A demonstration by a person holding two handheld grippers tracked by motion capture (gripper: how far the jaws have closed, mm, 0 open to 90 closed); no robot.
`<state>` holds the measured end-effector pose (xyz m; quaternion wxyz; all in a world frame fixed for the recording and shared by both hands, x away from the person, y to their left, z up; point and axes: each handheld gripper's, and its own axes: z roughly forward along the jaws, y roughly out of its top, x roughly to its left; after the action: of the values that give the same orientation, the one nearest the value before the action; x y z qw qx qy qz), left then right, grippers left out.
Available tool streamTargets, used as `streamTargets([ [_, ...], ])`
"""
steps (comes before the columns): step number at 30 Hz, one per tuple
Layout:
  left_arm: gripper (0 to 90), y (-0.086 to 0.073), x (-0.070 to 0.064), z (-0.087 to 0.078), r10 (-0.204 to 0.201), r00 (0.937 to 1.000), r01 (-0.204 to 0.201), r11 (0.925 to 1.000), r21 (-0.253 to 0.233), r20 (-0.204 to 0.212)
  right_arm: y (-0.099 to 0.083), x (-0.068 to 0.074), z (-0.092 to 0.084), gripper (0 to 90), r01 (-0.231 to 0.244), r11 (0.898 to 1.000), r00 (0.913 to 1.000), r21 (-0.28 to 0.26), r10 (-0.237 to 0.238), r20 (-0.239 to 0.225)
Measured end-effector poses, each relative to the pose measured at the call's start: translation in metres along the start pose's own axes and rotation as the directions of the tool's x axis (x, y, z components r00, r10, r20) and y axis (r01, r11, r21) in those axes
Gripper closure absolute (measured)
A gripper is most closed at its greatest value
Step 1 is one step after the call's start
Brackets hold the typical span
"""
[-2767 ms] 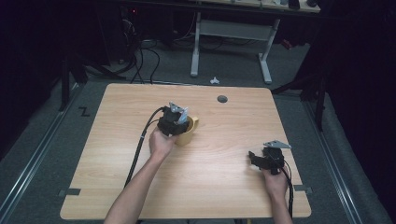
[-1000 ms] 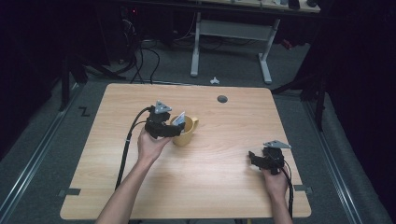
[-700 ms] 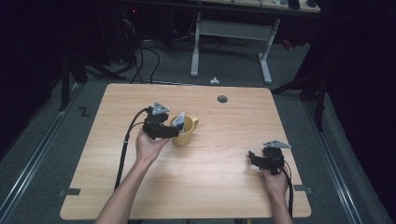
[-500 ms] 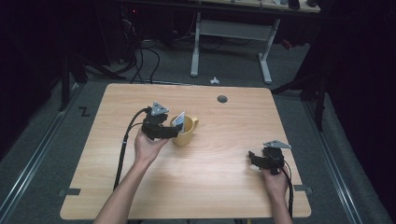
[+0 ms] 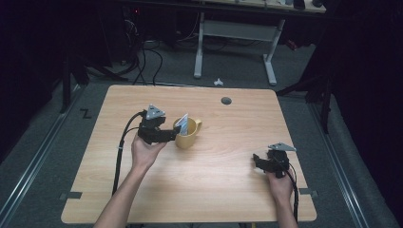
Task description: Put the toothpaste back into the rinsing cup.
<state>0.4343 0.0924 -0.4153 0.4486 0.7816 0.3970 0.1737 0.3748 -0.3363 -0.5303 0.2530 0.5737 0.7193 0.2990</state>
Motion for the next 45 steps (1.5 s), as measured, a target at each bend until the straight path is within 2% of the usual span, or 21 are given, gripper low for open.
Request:
streamTargets([
  [12, 29.5, -0.004, 0.005, -0.010, -0.019, 0.9998, 0.020, 0.9998, -0.009, 0.006, 0.000, 0.000, 0.000, 28.3, 0.000, 1.000, 1.0000, 0.000, 0.000, 0.000],
  [16, 29.6, -0.004, 0.005, -0.015, -0.032, 0.9994, 0.033, 0.9991, -0.028, 0.015, 0.000, 0.000, 0.000, 28.3, 0.000, 1.000, 1.0000, -0.001, 0.000, 0.000],
  [26, 30.0, -0.005, 0.007, -0.023, -0.031, 0.9995, 0.031, 0.9987, -0.040, 0.006, 0.000, 0.000, 0.000, 28.3, 0.000, 1.000, 1.0000, 0.000, 0.000, 0.000],
  [39, 30.4, -0.014, 0.014, -0.033, -0.059, 0.9982, 0.059, 0.9968, -0.054, -0.002, 0.000, 0.000, 0.000, 28.3, 0.000, 1.000, 1.0000, 0.000, 0.000, -0.001],
  [45, 30.5, -0.015, 0.015, -0.038, -0.057, 0.9983, 0.057, 0.9966, -0.060, -0.010, 0.000, 0.000, 0.000, 28.3, 0.000, 1.000, 1.0000, 0.000, 0.000, 0.000],
])
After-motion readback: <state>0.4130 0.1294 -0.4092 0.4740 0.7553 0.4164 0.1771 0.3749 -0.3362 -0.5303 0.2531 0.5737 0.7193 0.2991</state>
